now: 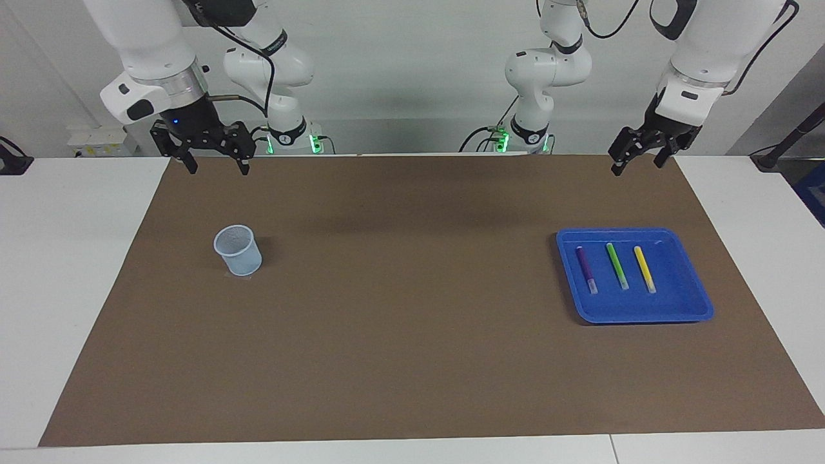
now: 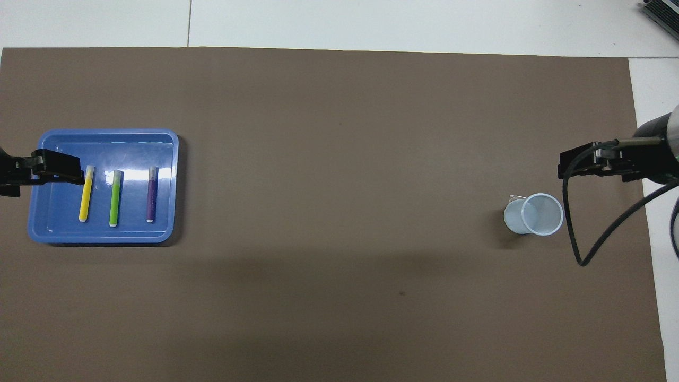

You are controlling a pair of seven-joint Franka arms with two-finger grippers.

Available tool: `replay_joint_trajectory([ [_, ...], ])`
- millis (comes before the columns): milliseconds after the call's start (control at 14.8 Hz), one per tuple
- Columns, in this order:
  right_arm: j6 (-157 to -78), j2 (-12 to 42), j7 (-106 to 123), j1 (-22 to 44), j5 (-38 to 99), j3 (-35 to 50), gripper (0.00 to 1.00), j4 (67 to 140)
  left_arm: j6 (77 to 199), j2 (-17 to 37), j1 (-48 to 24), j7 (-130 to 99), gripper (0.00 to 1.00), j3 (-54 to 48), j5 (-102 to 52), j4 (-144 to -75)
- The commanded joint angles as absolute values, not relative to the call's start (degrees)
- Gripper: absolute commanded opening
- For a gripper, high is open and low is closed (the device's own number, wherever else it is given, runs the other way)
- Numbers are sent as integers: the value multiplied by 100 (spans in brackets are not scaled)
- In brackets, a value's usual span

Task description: Transfer and insert pens with both arms

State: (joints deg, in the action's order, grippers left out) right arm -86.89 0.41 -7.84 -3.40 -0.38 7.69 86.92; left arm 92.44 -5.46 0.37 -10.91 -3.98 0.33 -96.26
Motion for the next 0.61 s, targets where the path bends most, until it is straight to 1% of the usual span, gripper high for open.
replay_joint_trajectory([
  [0,-8701,-53,-791,-413,97,809,100,8754,9273,-686,79,-1072,100,-404,-44,-9738],
  [542,-8684,-70,-791,-413,97,809,100,8780,9264,-686,18,-1116,100,-413,-44,-9738],
])
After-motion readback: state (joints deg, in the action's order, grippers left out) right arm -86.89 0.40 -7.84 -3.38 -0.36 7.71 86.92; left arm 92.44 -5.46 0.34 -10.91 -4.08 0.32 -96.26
